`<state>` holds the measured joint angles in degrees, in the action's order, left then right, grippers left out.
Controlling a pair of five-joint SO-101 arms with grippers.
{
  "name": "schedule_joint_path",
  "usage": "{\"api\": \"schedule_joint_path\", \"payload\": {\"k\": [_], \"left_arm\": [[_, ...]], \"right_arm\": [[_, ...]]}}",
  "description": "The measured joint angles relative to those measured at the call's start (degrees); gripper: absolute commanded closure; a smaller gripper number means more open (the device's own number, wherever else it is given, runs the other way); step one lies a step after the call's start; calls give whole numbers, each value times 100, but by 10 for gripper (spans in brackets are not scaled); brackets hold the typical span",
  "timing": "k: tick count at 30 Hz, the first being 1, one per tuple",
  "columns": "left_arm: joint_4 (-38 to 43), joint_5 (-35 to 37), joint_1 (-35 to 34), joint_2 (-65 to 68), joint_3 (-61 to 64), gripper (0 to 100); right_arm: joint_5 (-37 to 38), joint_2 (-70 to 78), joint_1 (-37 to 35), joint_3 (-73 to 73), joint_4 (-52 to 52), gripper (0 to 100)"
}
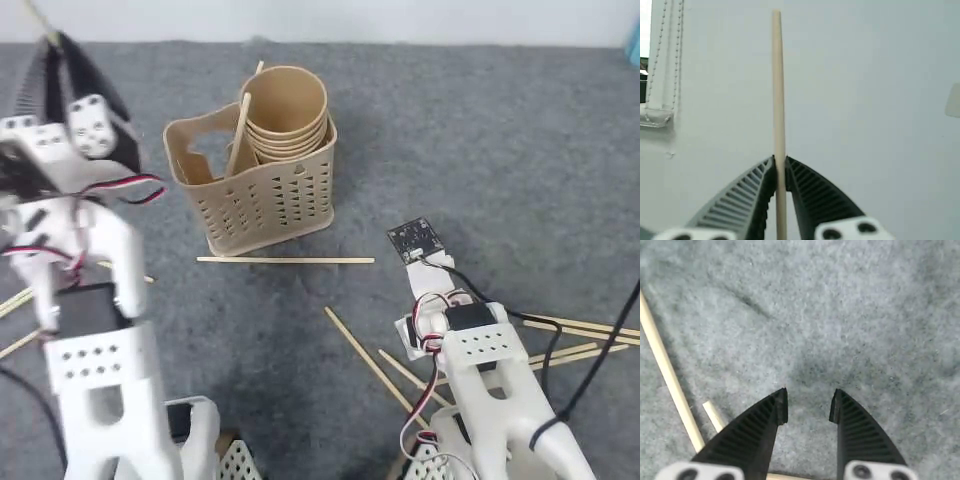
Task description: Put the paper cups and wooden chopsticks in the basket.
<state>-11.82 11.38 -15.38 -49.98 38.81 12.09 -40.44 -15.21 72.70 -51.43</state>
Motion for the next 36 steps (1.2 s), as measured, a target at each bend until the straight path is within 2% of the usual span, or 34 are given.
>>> {"api": "schedule_joint_path", "payload": {"k": [4,10,17,21,28,36], "left_arm": [[378,0,308,-9,229,989],[413,-18,738,79,264,989],[466,0,747,1187,273,988],[941,0,765,1697,290,983],[1134,-18,747,1811,818,797],[1134,-35,677,695,1749,799]], "right_arm": [[0,0,0,0,0,844],[0,0,0,0,0,844],[0,0,0,26,0,844],[26,0,0,26,0,844],[352,0,0,88,0,844],[360,0,0,97,0,844]]}}
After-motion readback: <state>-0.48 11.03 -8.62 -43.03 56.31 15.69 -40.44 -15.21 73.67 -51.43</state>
